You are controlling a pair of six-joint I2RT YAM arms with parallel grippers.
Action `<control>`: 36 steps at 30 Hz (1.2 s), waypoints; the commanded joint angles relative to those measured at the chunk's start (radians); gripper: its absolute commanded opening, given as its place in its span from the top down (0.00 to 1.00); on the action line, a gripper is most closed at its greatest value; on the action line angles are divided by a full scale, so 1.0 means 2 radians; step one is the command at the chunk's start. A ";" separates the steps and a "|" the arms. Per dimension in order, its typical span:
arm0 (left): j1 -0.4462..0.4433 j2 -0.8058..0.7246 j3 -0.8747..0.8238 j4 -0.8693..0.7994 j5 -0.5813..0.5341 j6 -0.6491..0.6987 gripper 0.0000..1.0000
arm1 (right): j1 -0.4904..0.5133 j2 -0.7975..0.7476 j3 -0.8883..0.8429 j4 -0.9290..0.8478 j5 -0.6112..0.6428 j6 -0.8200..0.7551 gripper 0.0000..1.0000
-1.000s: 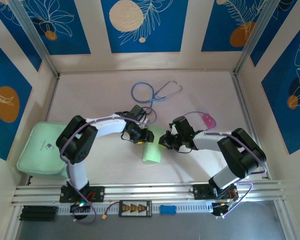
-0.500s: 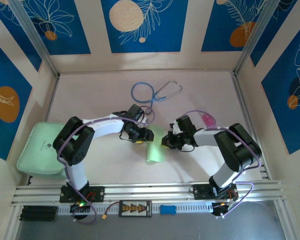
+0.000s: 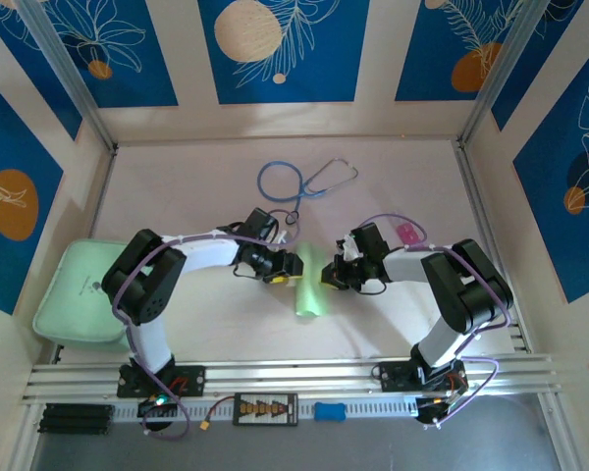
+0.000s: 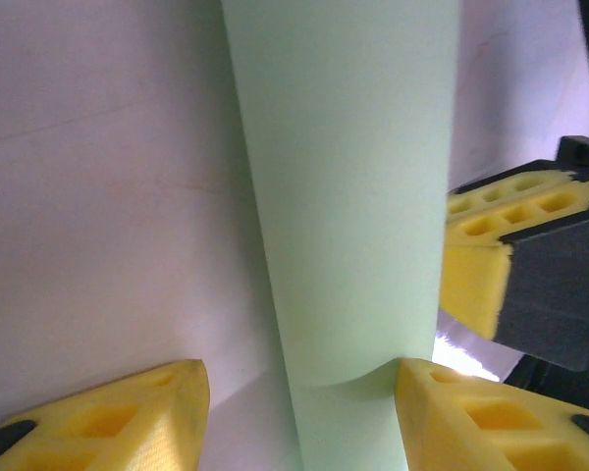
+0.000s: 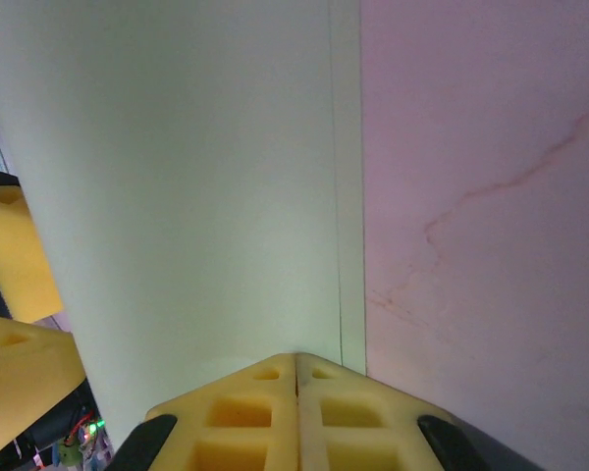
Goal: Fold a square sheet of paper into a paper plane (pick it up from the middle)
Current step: Hold the square sheet of paper at the center of the table, then first fold the square sheet of paper in half at the center of the table.
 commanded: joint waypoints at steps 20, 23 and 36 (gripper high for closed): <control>0.008 -0.026 0.002 -0.014 -0.005 -0.013 0.34 | -0.001 0.011 -0.018 -0.009 -0.007 0.011 0.92; 0.008 -0.011 0.004 -0.009 0.002 -0.016 0.37 | -0.001 0.011 -0.017 -0.007 -0.007 0.012 0.92; 0.007 0.015 -0.006 0.039 0.027 -0.043 0.52 | -0.001 0.010 -0.026 0.005 -0.009 0.020 0.92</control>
